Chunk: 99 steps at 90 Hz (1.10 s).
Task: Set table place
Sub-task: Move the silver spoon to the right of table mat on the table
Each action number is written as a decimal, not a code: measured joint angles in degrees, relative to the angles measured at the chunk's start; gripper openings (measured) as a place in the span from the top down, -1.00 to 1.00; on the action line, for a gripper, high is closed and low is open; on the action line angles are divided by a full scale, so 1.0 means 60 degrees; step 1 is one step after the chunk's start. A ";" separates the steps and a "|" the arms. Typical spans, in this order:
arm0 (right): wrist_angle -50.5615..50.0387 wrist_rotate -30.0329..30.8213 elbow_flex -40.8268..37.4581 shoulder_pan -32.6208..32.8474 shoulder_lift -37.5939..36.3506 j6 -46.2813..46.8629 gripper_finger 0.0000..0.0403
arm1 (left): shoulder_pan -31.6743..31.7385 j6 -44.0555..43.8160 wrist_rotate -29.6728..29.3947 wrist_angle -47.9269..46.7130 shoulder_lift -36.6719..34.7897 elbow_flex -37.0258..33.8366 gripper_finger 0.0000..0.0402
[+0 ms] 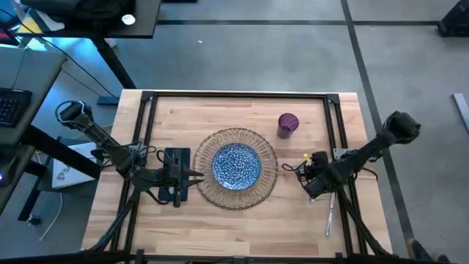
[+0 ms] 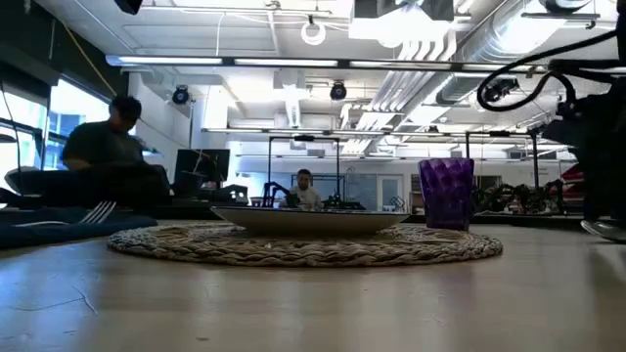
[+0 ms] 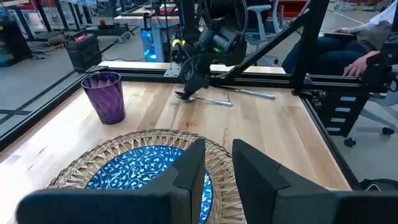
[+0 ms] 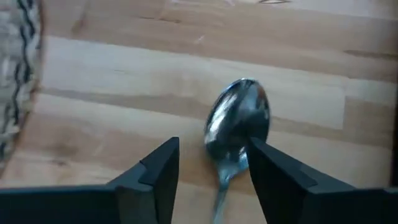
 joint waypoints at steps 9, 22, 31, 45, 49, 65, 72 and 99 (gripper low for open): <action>-0.0191 -0.0679 0.0115 -0.0004 -0.0004 -0.0001 0.22 | -0.0002 0.0003 0.0002 0.0002 0.0001 0.0000 0.68; 0.0178 -0.1473 0.0115 -0.0004 0.0070 -0.0160 0.22 | -0.0003 0.0004 0.0004 0.0002 0.0002 0.0000 0.68; 0.0405 -0.1762 0.0115 -0.0009 0.0326 -0.0259 0.28 | 0.0000 0.0004 0.0007 0.0002 0.0000 0.0000 0.68; 0.0691 -0.2087 0.0115 -0.0164 0.0918 -0.0625 0.47 | -0.0008 0.0002 0.0064 0.0002 0.0002 0.0000 0.68; 0.0814 -0.2105 0.0130 -0.0249 0.1080 -0.0796 0.54 | -0.0015 0.0000 0.0066 0.0002 0.0002 0.0000 0.68; 0.0935 -0.2255 0.0169 -0.0718 0.1330 -0.1664 0.81 | -0.0015 0.0000 0.0080 0.0000 0.0002 0.0000 0.68; 0.0955 -0.2315 0.0169 -0.0937 0.1330 -0.2048 0.93 | -0.0015 0.0000 0.0081 0.0002 0.0002 0.0000 0.68; 0.0688 -0.2307 0.0151 -0.1402 0.1348 -0.2462 0.99 | -0.0015 -0.0001 0.0083 -0.0001 0.0002 0.0000 0.68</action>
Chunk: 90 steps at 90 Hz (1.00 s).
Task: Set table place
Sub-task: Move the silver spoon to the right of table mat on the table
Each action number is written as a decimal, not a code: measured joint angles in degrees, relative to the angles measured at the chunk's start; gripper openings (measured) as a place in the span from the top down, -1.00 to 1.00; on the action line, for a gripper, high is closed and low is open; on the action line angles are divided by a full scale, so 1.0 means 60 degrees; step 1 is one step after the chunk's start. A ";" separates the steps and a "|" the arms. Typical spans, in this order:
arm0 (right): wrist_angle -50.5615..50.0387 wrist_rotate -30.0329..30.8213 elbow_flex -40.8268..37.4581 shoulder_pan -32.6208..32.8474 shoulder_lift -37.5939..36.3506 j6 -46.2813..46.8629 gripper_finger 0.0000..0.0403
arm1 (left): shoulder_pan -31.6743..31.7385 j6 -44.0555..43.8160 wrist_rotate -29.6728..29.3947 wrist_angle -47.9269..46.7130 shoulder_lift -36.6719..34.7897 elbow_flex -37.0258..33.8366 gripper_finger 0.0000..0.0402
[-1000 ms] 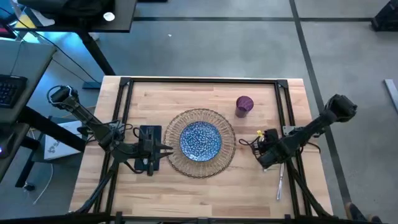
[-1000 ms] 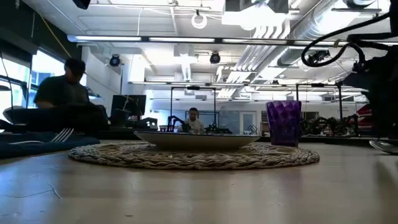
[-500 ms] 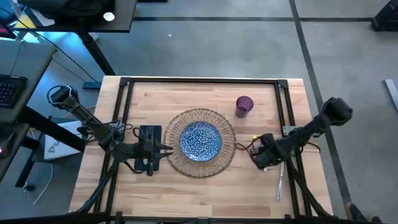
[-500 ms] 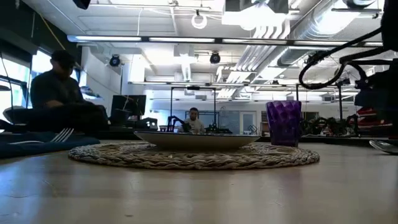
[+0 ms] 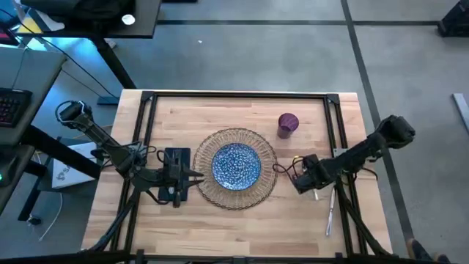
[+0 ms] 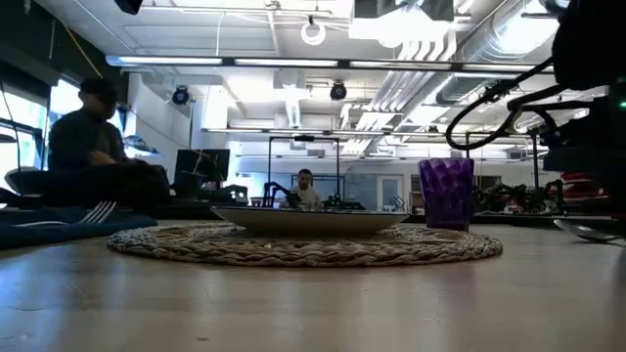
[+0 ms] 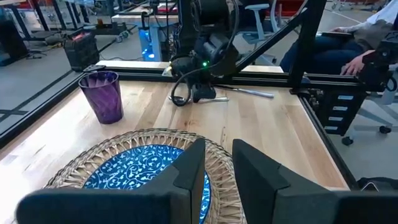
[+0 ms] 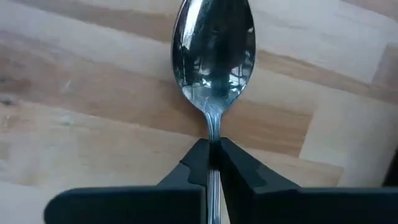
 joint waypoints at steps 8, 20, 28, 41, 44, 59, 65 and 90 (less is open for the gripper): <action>-0.0318 0.0151 -0.0030 0.0000 0.0022 0.0263 0.99 | 0.0000 -0.0002 0.0001 0.0000 0.0000 0.0000 0.68; -0.0662 0.0259 -0.0063 -0.0011 0.0027 0.0541 0.99 | 0.0000 -0.0002 0.0009 -0.0009 0.0000 0.0000 0.68; -0.0613 0.0238 -0.0062 -0.0059 0.0025 0.0677 0.99 | 0.0000 -0.0010 0.0112 -0.0007 -0.0001 0.0000 0.68; -0.0380 0.0148 -0.0058 -0.0223 0.0018 0.0967 0.99 | 0.0000 -0.0083 0.0194 0.0000 0.0000 0.0000 0.68; -0.0358 0.0122 -0.0058 -0.0274 0.0018 0.1016 0.99 | 0.0000 -0.0086 0.0192 -0.0002 0.0000 0.0000 0.68; -0.0245 0.0045 -0.0051 -0.0517 0.0009 0.1011 0.99 | -0.0040 -0.0093 0.0223 -0.0004 0.0000 0.0000 0.68; -0.0195 0.0044 -0.0047 -0.0569 0.0007 0.0991 0.99 | -0.0073 -0.0093 0.0223 0.0000 0.0000 0.0000 0.68; -0.0177 0.0244 0.0278 -0.0579 0.0025 0.1006 0.99 | -0.0149 -0.0075 0.0220 -0.0002 0.0000 0.0000 0.68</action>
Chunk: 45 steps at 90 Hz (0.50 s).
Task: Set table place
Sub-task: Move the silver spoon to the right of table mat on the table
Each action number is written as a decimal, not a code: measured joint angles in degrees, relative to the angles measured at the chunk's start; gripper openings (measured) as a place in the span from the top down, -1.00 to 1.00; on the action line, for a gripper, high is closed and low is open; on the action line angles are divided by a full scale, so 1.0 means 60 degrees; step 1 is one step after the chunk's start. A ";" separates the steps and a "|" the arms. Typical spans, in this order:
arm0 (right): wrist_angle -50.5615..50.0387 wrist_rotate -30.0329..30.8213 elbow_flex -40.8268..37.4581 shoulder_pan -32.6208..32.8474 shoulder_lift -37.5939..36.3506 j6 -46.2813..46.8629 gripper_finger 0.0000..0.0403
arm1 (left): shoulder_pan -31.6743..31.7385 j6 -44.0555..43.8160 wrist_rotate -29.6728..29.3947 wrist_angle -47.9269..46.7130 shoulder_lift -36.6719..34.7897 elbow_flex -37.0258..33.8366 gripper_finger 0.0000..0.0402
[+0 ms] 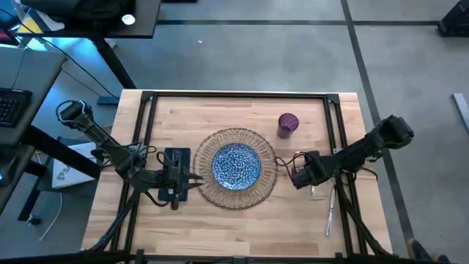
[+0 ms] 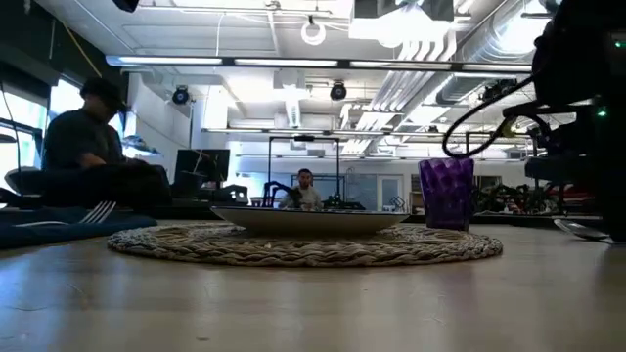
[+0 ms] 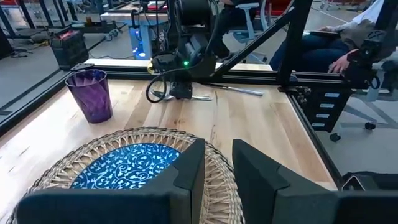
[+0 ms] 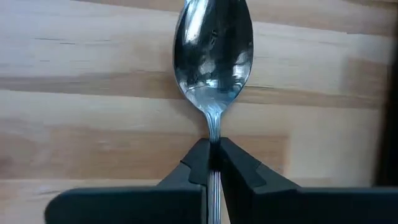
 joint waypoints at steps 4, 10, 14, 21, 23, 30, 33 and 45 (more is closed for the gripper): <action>-0.0054 0.0031 0.0052 0.0000 -0.0003 -0.0019 0.99 | 0.0000 0.0000 0.0000 0.0002 0.0000 0.0000 0.68; -0.0154 0.0020 0.0050 -0.0009 -0.0003 -0.0030 0.99 | 0.0000 0.0000 -0.0004 -0.0001 0.0000 0.0000 0.68; -0.0186 0.0014 0.0050 -0.0007 -0.0003 -0.0024 0.99 | 0.0000 0.0000 -0.0004 0.0000 0.0000 0.0000 0.68; -0.0205 -0.0020 0.0050 -0.0007 -0.0003 0.0033 0.99 | 0.0000 0.0000 0.0015 -0.0001 0.0000 0.0000 0.68; -0.0225 -0.0021 0.0048 -0.0011 -0.0003 0.0039 0.99 | 0.0000 0.0000 0.0015 -0.0001 0.0000 0.0000 0.68; -0.0119 -0.0060 -0.0068 -0.0108 -0.0007 0.0039 0.99 | 0.0000 0.0002 0.0018 -0.0001 -0.0001 0.0000 0.68; -0.0024 -0.0093 -0.0149 -0.0142 -0.0007 0.0040 0.99 | 0.0000 0.0002 0.0020 -0.0001 0.0000 0.0000 0.68; 0.0328 -0.0076 -0.0325 -0.0233 -0.0051 -0.0032 0.99 | 0.0000 -0.0003 0.0110 -0.0005 -0.0003 0.0000 0.68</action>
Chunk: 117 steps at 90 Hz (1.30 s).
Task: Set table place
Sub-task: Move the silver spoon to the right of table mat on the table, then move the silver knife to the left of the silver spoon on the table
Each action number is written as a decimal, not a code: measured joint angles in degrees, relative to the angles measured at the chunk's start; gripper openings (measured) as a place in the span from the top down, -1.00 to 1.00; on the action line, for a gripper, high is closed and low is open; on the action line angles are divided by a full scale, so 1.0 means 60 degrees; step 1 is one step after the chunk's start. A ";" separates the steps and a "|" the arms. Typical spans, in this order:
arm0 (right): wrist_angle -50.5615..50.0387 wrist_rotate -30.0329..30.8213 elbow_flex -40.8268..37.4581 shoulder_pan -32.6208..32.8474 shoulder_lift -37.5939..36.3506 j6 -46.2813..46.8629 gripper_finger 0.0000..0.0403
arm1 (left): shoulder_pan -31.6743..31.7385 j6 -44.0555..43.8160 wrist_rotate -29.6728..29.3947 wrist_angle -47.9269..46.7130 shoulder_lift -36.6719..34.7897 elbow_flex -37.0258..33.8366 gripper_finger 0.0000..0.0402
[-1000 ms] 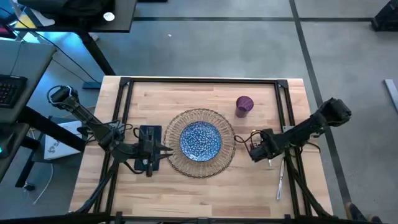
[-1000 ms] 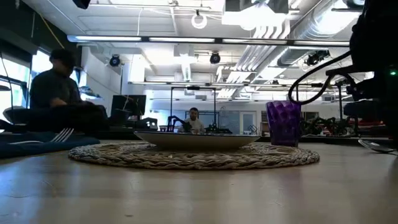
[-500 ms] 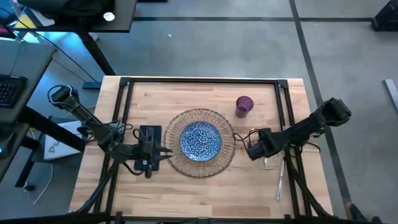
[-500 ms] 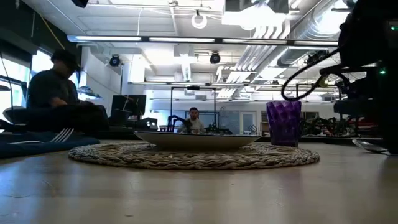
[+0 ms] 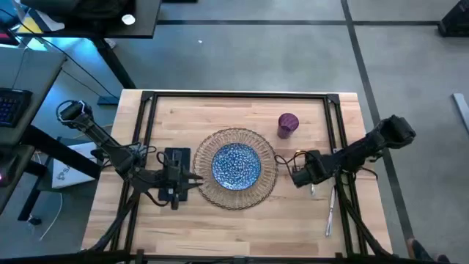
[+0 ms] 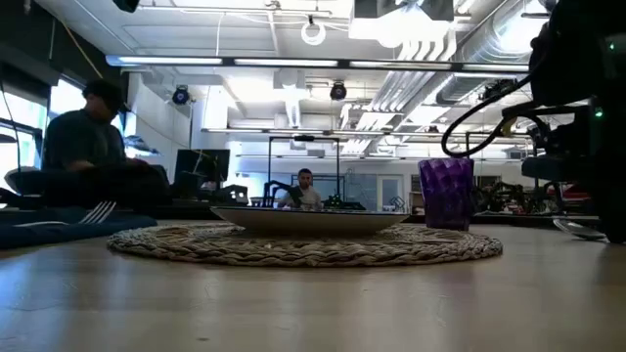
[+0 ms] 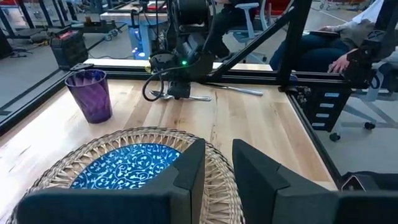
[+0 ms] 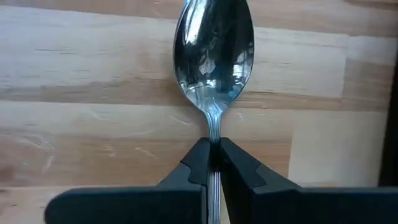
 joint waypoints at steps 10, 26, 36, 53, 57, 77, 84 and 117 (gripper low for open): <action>-0.0050 0.0064 0.0076 0.0007 0.0015 -0.0009 0.99 | -0.0015 0.0005 0.0083 0.0005 0.0002 0.0000 0.68; -0.0228 0.0031 0.0146 0.0004 0.0031 -0.0009 0.91 | -0.0022 0.0079 0.0043 0.0004 0.0003 0.0000 0.68; -0.0287 -0.0039 0.0146 0.0007 0.0033 -0.0163 0.76 | -0.0022 0.0071 0.0050 0.0006 0.0001 0.0000 0.68; -0.0369 -0.0105 0.0172 0.0004 0.0033 -0.0181 0.49 | -0.0047 0.0001 0.0128 0.0006 0.0003 0.0000 0.68; -0.0537 -0.0126 0.0277 0.0015 0.0045 -0.0194 0.45 | -0.0047 -0.0001 0.0130 0.0007 0.0002 0.0000 0.68; -0.2240 -0.0047 0.1762 0.0377 0.0040 -0.0630 0.33 | -0.0047 -0.0081 0.0138 0.0001 0.0003 0.0000 0.68; -0.2556 -0.0096 0.2337 0.0715 0.0040 -0.0846 0.32 | -0.0047 -0.0081 0.0138 0.0000 0.0003 0.0000 0.68; -0.1408 -0.1349 0.2884 0.4187 0.0214 -0.1062 0.32 | -0.0462 -0.0172 0.0356 0.0017 0.0027 0.0000 0.68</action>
